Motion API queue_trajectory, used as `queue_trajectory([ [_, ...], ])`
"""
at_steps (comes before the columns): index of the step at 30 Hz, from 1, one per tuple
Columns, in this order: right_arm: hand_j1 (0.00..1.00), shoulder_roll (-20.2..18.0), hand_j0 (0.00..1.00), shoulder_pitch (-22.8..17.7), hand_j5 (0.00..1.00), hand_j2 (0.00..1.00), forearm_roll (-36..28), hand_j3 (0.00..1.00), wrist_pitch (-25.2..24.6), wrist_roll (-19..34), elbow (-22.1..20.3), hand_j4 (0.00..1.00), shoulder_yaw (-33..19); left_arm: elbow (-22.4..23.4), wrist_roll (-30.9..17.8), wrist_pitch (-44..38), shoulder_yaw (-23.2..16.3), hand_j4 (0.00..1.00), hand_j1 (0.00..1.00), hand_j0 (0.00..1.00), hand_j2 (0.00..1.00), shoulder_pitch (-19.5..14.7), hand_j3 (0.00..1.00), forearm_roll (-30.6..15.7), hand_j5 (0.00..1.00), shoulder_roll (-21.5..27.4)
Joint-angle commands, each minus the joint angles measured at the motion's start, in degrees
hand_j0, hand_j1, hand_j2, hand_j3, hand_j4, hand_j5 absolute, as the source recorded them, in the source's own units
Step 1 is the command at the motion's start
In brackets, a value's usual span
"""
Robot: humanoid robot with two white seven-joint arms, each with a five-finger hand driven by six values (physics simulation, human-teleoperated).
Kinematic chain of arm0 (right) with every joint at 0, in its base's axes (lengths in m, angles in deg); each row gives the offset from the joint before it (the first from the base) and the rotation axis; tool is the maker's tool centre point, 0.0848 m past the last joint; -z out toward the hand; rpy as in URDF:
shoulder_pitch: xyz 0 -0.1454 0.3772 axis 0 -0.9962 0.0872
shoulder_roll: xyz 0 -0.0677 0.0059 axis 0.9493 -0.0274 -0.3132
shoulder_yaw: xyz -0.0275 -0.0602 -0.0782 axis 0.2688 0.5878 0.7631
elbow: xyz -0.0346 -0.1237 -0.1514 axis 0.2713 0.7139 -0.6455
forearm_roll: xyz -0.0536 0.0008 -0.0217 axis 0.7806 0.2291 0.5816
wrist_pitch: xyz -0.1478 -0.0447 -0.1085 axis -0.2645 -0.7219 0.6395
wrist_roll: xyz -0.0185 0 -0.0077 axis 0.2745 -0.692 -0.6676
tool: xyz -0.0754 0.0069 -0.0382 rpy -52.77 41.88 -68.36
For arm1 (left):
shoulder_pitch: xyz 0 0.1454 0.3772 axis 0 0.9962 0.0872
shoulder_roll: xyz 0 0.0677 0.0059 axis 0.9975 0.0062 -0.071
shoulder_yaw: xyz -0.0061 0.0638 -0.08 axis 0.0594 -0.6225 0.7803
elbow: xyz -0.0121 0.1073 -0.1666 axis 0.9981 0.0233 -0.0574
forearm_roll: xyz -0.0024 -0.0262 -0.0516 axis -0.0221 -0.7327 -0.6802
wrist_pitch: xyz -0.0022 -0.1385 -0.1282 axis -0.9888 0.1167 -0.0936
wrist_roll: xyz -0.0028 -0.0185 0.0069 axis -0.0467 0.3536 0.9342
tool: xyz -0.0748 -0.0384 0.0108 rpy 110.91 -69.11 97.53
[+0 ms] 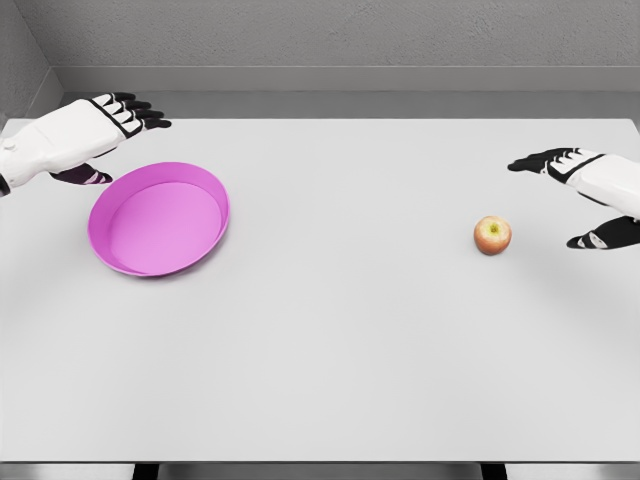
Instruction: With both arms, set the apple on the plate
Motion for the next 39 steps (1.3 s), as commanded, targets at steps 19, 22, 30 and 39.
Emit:
queue_trajectory([
  [19, 1.0, 5.6, 1.0, 14.9, 1.0, 1.0, 0.2, 1.0, -19.9, 10.1, 1.8, 1.0, 15.2, 0.0, 0.0, 0.0, 0.1, 1.0, 1.0, 1.0, 1.0, 0.1, 1.0, 0.2, 1.0, -0.2],
  [22, 1.0, 5.6, 1.0, 15.4, 1.0, 1.0, 0.2, 1.0, -19.9, 10.1, 2.3, 1.0, 16.6, 0.2, 0.0, 0.0, 0.1, 1.0, 1.0, 1.0, 1.0, 0.1, 1.0, 0.3, 1.0, -0.9],
  [30, 1.0, 8.4, 1.0, 20.7, 1.0, 1.0, 0.2, 1.0, -23.5, 10.1, 8.0, 1.0, 23.5, 0.4, -1.4, 0.0, 0.1, 1.0, 1.0, 1.0, 1.0, 0.0, 1.0, 0.3, 1.0, -1.7],
  [39, 1.0, 9.4, 1.0, 22.4, 1.0, 1.0, 0.2, 1.0, -23.5, 10.1, 12.6, 1.0, 27.3, 0.5, -3.0, 0.0, 0.3, 1.0, 1.0, 1.0, 1.0, -0.1, 1.0, 1.6, 1.0, -2.9],
])
